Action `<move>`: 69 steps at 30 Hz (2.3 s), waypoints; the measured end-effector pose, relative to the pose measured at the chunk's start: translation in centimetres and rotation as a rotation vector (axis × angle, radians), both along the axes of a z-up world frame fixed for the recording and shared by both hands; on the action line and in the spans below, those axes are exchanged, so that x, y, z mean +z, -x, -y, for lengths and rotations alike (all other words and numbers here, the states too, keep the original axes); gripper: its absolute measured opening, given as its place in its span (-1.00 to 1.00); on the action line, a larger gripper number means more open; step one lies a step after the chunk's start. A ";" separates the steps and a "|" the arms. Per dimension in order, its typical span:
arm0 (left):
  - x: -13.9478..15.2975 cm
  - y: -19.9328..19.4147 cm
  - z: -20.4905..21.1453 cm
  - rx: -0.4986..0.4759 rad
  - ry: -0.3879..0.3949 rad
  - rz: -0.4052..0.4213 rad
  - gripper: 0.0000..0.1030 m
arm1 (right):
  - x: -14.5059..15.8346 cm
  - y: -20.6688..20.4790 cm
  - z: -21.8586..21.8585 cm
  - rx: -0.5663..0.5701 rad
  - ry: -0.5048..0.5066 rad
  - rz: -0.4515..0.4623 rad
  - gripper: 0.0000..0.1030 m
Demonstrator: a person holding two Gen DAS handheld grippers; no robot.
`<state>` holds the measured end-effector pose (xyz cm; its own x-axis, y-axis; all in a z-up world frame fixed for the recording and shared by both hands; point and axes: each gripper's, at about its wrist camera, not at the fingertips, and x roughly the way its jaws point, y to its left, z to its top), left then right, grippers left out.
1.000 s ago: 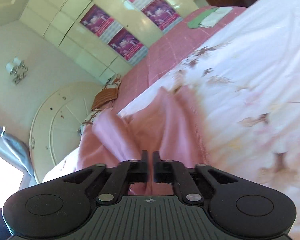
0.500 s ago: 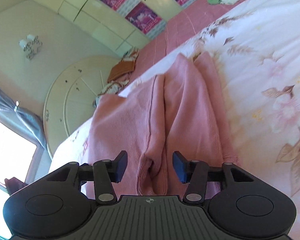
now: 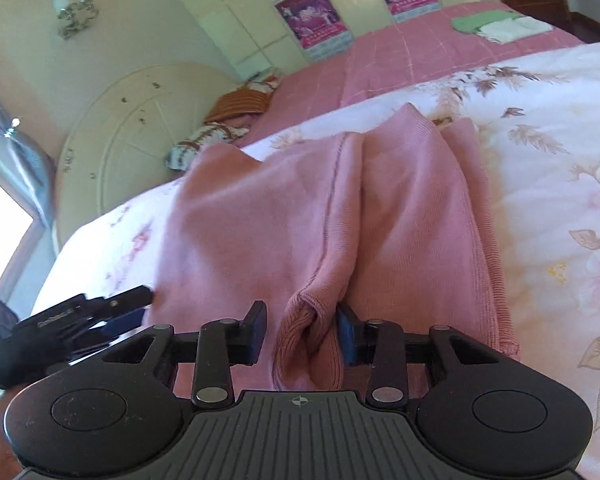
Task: Fold small clothes
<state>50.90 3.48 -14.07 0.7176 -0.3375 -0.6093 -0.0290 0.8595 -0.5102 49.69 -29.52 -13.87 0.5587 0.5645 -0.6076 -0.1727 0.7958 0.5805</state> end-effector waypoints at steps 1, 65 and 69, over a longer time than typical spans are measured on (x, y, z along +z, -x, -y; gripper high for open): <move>0.0 -0.1 0.0 -0.004 -0.003 0.005 0.12 | -0.4 -0.2 0.3 -0.030 -0.013 -0.012 -0.26; -0.2 -10.2 11.3 -0.232 -0.276 -0.062 0.50 | -1.5 -6.9 4.3 -0.094 0.258 0.120 -0.87; 0.6 -8.3 8.9 -0.248 -0.210 -0.022 0.37 | -0.4 -6.2 5.0 -0.138 0.177 0.105 -0.74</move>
<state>59.23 -5.45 -13.44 0.6152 -0.3658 -0.6984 0.1852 0.9281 -0.3229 55.85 -34.56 -14.31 0.6883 0.3683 -0.6250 -0.1068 0.9036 0.4148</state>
